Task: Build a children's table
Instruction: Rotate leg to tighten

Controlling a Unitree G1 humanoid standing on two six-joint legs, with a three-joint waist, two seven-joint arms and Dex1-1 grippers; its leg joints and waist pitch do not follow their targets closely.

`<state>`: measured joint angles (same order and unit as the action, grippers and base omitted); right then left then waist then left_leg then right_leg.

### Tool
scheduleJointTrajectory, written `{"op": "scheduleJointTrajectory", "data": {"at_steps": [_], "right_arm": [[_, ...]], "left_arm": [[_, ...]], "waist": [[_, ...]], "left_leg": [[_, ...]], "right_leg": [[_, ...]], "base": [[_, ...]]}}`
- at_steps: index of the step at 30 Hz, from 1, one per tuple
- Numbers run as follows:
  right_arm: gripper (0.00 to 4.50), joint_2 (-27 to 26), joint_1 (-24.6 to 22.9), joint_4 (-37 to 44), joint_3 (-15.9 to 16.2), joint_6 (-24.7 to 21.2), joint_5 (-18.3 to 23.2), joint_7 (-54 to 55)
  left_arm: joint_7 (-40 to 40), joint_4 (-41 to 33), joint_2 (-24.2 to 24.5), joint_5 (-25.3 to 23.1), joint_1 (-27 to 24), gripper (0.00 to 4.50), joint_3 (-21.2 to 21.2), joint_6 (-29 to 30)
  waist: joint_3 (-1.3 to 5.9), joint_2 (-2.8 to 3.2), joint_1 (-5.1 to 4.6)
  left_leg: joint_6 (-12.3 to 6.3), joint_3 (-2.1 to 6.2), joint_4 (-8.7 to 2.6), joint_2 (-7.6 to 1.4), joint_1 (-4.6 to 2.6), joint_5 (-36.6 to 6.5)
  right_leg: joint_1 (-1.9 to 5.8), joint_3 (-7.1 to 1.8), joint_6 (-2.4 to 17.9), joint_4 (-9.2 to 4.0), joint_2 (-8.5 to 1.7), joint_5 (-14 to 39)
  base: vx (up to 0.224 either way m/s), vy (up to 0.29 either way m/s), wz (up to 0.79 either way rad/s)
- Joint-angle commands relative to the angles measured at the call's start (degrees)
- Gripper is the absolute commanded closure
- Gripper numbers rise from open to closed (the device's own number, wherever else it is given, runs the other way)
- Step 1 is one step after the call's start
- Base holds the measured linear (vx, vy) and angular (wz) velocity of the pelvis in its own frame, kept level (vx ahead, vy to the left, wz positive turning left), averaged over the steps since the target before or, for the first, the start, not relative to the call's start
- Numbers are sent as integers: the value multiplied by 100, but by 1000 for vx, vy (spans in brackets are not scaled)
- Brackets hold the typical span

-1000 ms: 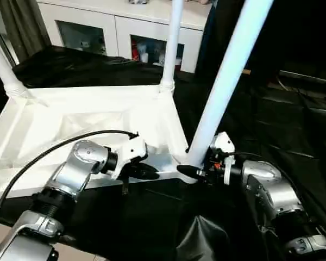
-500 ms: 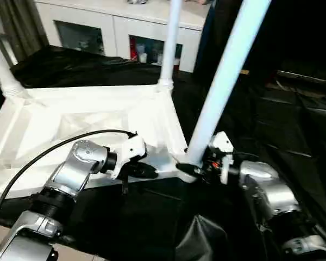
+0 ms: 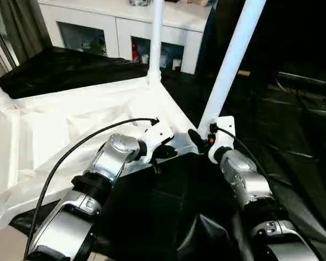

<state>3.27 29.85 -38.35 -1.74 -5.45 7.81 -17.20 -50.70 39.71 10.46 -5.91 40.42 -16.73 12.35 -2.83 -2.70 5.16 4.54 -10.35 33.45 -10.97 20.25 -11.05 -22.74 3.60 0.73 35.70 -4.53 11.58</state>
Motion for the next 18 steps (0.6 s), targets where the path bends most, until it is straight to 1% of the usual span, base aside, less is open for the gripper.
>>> {"op": "scheduleJointTrajectory", "data": {"at_steps": [1, 2, 4, 5, 6, 7, 8, 9, 10, 11, 12, 13, 14, 15, 16, 17, 18], "right_arm": [[119, -148, -151, -7, 391, -39, -113, -497], [106, -148, -151, -7, 391, -39, -113, -497], [96, -40, -201, 132, 468, -48, -40, -803], [87, 31, -227, 198, 538, -57, -48, -966], [77, 55, -236, 221, 561, -60, -51, -1022], [77, 253, -313, 408, 732, -88, -51, -1474], [77, 269, -319, 419, 745, -90, -52, -1507], [77, 489, -390, 565, 910, -119, -72, -1949], [77, 565, -411, 606, 955, -118, -78, -2091], [77, 653, -434, 654, 1006, -118, -84, -2255], [77, 804, -471, 728, 1082, -103, -97, -2516], [77, 819, -474, 736, 1085, -104, -95, -2543], [77, 1115, -535, 899, 1125, -125, -43, -3069], [77, 1115, -535, 899, 1125, -125, -43, -3069], [77, 1236, -563, 981, 1132, -146, 1, -3281], [77, 1337, -593, 1066, 1146, -171, 44, -3451], [77, 1445, -643, 1191, 1167, -195, 94, -3619]], "left_arm": [[152, -22, -77, 149, -71, 450, 133, -248], [152, -22, -77, 149, -71, 450, 133, -248], [-281, -300, 98, 269, -256, 450, 60, -240], [-454, -412, 181, 305, -328, 450, 35, -262], [-513, -451, 210, 317, -352, 450, 27, -269], [-885, -687, 425, 387, -514, 450, -21, -295], [-905, -699, 438, 391, -524, 450, -22, -301], [-1161, -850, 604, 447, -643, 450, -40, -383], [-1218, -883, 652, 467, -677, 450, -30, -410], [-1283, -922, 707, 490, -716, 450, -18, -442], [-1418, -989, 800, 545, -782, 450, 4, -487], [-1433, -997, 812, 550, -789, 450, 6, -489], [-1729, -1185, 1050, 649, -938, 450, 43, -501], [-1729, -1185, 1050, 649, -938, 450, 43, -501], [-1887, -1285, 1159, 705, -1004, 450, 50, -509], [-1988, -1352, 1241, 743, -1050, 450, 62, -504], [-2085, -1445, 1313, 822, -1104, 450, 98, -450]], "waist": [[334, -29, -9], [334, -31, -14], [330, -27, -7], [325, -49, -19], [323, -40, -30], [317, -47, -39], [330, -46, -36], [319, -49, -25], [319, -56, -49], [315, -60, -37], [311, -52, -46], [313, -50, -32], [314, -81, -32], [310, -72, -32], [304, -67, -34], [311, -84, -27], [303, -79, -20]], "left_leg": [[-215, 52, -387, -212, -10, -704], [-225, 53, -388, -213, 1, -720], [-233, 63, -394, -223, 2, -775], [-246, 67, -399, -223, 29, -754], [-251, 68, -403, -221, 35, -766], [-253, 61, -401, -217, 29, -798], [-278, 69, -394, -224, 41, -747], [-306, 64, -395, -231, 20, -732], [-314, 66, -395, -227, 32, -727], [-326, 62, -393, -236, 10, -730], [-337, 55, -394, -239, 7, -721], [-328, 56, -393, -244, -6, -715], [-349, 55, -390, -246, 6, -696], [-381, 56, -393, -256, 7, -698], [-385, 54, -395, -248, 7, -708], [-398, 47, -387, -246, -11, -752], [-396, 46, -393, -252, -16, -751]], "right_leg": [[280, -288, 1117, -440, -403, 748], [290, -291, 1115, -436, -407, 772], [294, -288, 1103, -445, -419, 863], [312, -285, 1083, -436, -417, 882], [311, -282, 1051, -452, -414, 975], [299, -286, 1032, -467, -411, 1048], [320, -289, 1032, -453, -420, 996], [292, -294, 1042, -454, -415, 965], [298, -291, 1050, -444, -402, 953], [287, -288, 1072, -450, -406, 976], [271, -294, 1101, -449, -401, 961], [274, -294, 1115, -447, -406, 945], [285, -297, 1149, -425, -407, 857], [283, -294, 1168, -411, -401, 781], [271, -292, 1170, -416, -396, 791], [265, -293, 1200, -419, -398, 826], [259, -297, 1199, -424, -399, 855]], "base": [[0, 0, 0], [0, 0, 0], [0, 0, 0], [0, 0, 0], [0, 0, 0], [0, 0, 0], [0, 0, 0], [0, 0, 0], [0, 0, 0], [0, 0, 0], [0, 0, 0], [0, 0, 0], [0, 0, 0], [0, 0, 0], [0, 0, 0], [0, 0, 0], [0, 0, 0]]}}
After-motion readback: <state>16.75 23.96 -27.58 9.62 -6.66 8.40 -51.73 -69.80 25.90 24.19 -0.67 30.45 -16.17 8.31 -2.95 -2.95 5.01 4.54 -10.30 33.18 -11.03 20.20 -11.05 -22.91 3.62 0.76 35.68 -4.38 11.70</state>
